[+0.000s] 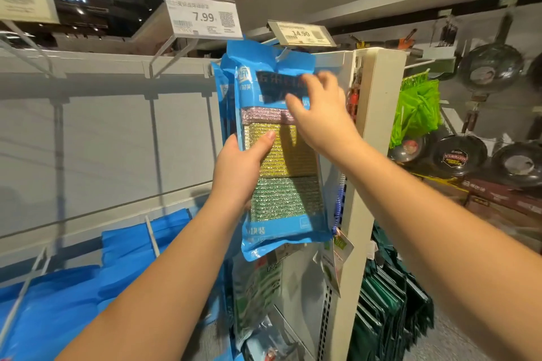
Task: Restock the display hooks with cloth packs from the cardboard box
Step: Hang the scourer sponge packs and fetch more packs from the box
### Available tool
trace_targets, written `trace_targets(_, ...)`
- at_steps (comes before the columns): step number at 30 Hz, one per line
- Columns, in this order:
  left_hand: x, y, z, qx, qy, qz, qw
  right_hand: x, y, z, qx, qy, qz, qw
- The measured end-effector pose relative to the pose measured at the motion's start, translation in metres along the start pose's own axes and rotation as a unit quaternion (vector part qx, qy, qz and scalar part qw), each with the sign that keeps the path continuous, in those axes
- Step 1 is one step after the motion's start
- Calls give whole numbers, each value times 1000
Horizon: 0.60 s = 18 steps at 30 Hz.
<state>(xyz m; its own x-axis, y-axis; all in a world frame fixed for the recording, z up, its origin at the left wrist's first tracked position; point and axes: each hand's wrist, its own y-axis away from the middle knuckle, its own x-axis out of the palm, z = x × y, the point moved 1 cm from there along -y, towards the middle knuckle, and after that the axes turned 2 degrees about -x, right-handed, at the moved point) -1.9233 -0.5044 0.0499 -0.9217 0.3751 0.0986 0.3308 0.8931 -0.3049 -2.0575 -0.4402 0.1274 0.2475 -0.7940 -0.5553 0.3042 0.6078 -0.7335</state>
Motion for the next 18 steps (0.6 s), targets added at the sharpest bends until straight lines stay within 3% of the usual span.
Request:
trace_targets(6, -12, -36, 23, -17, -14, -50, 999, 54, 43, -19, 127, -91, 112, 981)
trace_targets(18, -36, -73, 42, -119, -99, -74, 985, 113, 16, -32, 172, -106, 160, 966)
